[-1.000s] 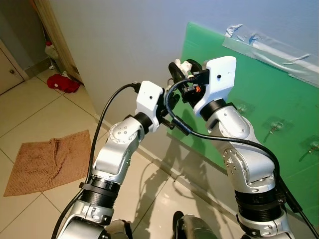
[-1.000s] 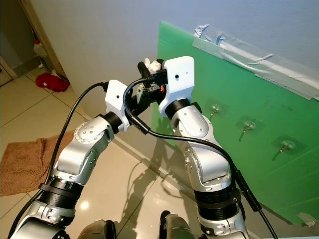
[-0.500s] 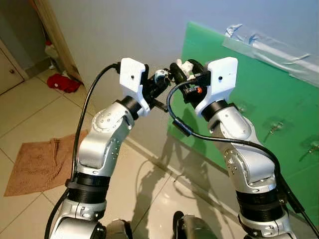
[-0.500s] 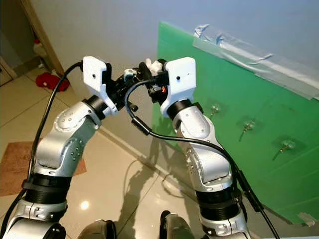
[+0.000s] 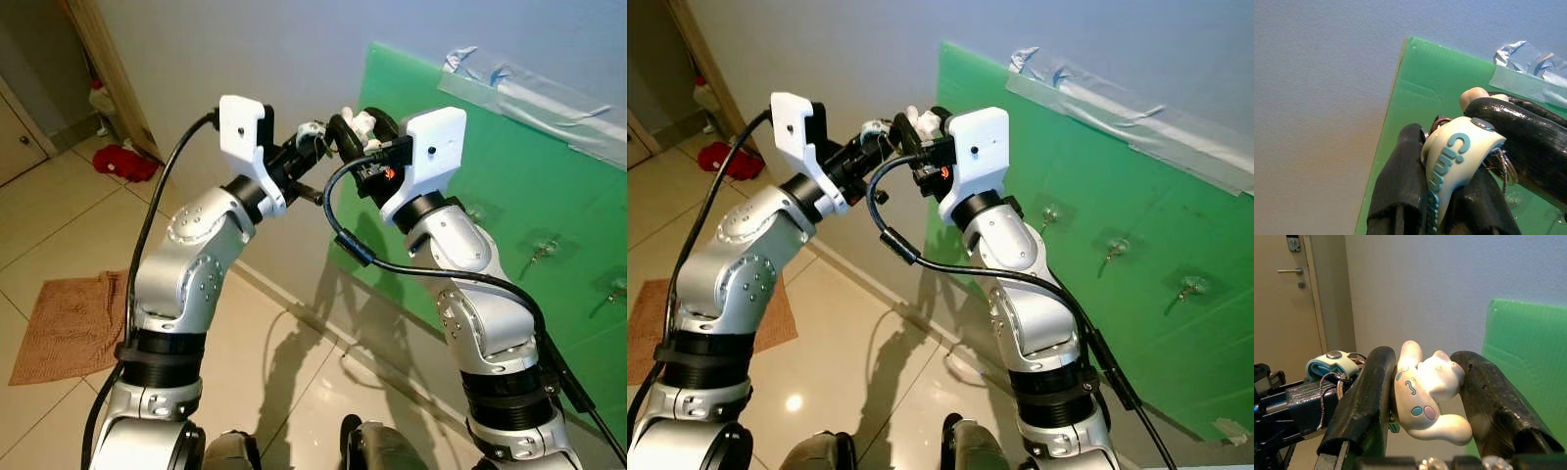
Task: Hang keys on a hook
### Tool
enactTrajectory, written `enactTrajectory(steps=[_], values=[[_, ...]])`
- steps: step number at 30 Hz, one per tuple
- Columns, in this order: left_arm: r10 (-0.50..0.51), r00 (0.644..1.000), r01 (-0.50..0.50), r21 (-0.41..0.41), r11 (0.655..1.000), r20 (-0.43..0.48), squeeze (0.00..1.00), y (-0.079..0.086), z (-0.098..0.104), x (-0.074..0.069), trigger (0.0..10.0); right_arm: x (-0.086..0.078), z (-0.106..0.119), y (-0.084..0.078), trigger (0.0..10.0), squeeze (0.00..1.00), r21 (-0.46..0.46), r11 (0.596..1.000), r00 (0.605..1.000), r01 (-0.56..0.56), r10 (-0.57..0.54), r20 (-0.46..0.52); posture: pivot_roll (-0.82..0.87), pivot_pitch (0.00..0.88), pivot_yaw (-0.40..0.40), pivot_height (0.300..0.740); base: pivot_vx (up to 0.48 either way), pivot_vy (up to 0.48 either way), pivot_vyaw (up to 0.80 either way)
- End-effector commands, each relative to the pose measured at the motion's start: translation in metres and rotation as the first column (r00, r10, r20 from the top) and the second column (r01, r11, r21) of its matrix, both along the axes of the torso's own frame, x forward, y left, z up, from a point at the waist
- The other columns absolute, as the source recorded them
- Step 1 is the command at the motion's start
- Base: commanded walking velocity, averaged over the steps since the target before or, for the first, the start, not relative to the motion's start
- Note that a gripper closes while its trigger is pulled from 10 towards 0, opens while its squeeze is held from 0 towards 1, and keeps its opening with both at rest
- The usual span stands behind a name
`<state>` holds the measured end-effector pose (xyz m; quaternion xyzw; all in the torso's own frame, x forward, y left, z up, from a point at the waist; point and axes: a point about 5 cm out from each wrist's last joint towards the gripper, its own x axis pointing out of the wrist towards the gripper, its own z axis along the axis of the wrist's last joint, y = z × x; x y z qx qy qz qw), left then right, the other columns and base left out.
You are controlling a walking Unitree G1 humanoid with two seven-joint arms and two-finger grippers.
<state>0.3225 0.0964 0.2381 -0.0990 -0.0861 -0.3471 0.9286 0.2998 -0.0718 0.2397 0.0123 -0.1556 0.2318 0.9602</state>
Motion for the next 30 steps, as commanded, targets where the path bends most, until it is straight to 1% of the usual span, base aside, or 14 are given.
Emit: enactTrajectory(steps=[1,2,3,9,18,22,24,27,28,29,30], values=[[0.050,0.992,-0.043,-0.060,0.997,0.116,0.00,0.015,0.032,-0.003,0.0,0.006,-0.022,-0.015,0.0,0.00,-0.040,0.996,0.992,0.084,-0.087,-0.095,-0.07,0.155,-0.007,0.740,0.000,0.000,0.00],[0.050,0.992,-0.043,-0.060,0.997,0.116,0.00,0.015,0.032,-0.003,0.0,0.006,-0.022,-0.015,0.0,0.00,-0.040,0.996,0.992,0.084,-0.087,-0.095,-0.07,0.155,-0.007,0.740,0.000,0.000,0.00],[0.043,0.993,-0.037,-0.057,0.998,0.111,0.00,0.013,0.032,-0.003,0.0,0.007,-0.023,-0.015,10.0,1.00,-0.043,0.994,0.990,0.099,-0.103,-0.098,-0.07,0.155,-0.004,0.740,0.000,0.000,0.00],[0.025,0.994,-0.021,-0.040,0.999,0.103,0.00,0.009,0.028,-0.005,0.0,0.007,-0.025,-0.016,10.0,1.00,-0.043,0.993,0.989,0.106,-0.110,-0.102,-0.07,0.159,-0.002,0.740,0.000,0.000,0.00],[0.023,0.995,-0.021,-0.021,1.000,0.100,0.00,0.010,0.028,-0.005,0.0,0.006,-0.028,-0.014,10.0,1.00,-0.044,0.994,0.989,0.102,-0.106,-0.108,-0.07,0.163,0.005,0.740,0.000,0.000,0.00],[0.016,0.994,-0.016,0.001,1.000,0.104,0.00,0.010,0.028,-0.006,0.0,0.005,-0.031,-0.013,10.0,1.00,-0.047,0.993,0.988,0.104,-0.108,-0.111,-0.06,0.165,0.009,0.740,0.000,0.000,0.00],[0.005,0.993,-0.010,0.041,0.999,0.116,0.00,0.010,0.027,-0.006,0.0,0.006,-0.032,-0.014,10.0,1.00,-0.061,0.990,0.985,0.127,-0.133,-0.114,-0.06,0.167,0.012,0.740,0.000,0.000,0.00],[-0.017,0.994,0.003,0.127,0.992,0.111,0.00,0.007,0.017,-0.008,0.0,0.009,-0.034,-0.016,10.0,1.00,-0.074,0.985,0.978,0.158,-0.166,-0.123,-0.06,0.172,0.020,0.740,0.000,0.000,0.00],[-0.024,0.994,0.007,0.163,0.987,0.104,0.00,0.006,0.011,-0.008,0.0,0.010,-0.034,-0.016,10.0,0.70,-0.075,0.983,0.977,0.165,-0.173,-0.124,-0.06,0.172,0.020,0.740,0.000,0.000,0.00],[-0.027,0.995,0.009,0.185,0.983,0.099,0.00,0.005,0.007,-0.008,0.0,0.010,-0.034,-0.016,10.0,0.70,-0.075,0.983,0.976,0.168,-0.177,-0.124,-0.06,0.172,0.020,0.740,0.000,0.000,0.00],[-0.040,0.996,0.019,0.241,0.970,0.080,0.00,0.003,-0.003,-0.009,0.0,0.010,-0.034,-0.017,10.0,0.00,-0.076,0.982,0.975,0.173,-0.182,-0.124,-0.06,0.175,0.023,0.740,0.000,0.000,0.00]])
